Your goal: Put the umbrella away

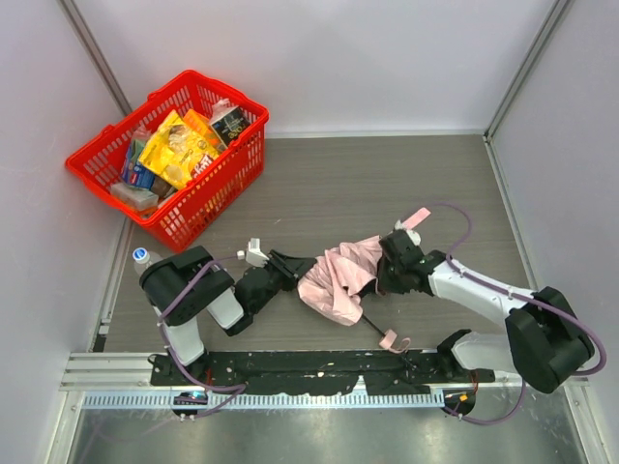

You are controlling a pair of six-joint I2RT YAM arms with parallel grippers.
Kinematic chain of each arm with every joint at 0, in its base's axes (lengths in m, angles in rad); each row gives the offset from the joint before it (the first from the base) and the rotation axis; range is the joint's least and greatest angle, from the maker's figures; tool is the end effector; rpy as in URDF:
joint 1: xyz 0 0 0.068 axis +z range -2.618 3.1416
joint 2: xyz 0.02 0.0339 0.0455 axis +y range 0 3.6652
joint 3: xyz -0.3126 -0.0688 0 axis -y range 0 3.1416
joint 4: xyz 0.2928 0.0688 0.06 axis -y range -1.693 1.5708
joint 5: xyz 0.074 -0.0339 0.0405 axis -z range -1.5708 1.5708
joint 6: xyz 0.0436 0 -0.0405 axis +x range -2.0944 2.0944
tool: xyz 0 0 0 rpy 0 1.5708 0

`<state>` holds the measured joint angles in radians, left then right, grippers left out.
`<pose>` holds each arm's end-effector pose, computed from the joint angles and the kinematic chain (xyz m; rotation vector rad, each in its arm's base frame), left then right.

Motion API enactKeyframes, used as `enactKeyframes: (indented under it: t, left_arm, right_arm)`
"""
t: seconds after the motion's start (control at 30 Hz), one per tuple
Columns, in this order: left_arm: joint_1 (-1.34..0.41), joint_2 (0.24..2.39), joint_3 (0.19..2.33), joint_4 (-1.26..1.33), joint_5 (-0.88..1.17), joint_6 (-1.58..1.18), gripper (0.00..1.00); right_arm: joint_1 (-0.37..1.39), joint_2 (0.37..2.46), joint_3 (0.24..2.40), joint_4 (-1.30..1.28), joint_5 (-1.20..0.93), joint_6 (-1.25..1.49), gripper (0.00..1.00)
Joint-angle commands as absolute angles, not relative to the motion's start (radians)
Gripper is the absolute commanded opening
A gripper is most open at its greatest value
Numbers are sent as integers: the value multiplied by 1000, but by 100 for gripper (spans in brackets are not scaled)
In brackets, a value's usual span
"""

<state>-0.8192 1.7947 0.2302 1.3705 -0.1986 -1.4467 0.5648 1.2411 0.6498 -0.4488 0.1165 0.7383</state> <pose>0.1878 -0.1883 0.1034 -0.7742 1.8543 -1.4075 0.2179 0.1320 0.1947 0.2697 2.6200 0.3119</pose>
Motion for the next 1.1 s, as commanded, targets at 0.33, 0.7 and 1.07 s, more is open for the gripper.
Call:
enactKeyframes:
  t: [0.33, 0.7, 1.07]
  left_arm:
    - [-831, 1738, 245, 1318, -170, -1440, 0]
    - [-831, 1746, 238, 1305, -160, -1471, 0]
    - [-833, 1672, 267, 1060, -141, -1549, 0]
  right_arm:
    - [590, 1111, 985, -713, 327, 425, 63]
    - [968, 1196, 1080, -611, 25, 69, 71]
    - [1058, 1347, 930, -361, 190, 40, 75]
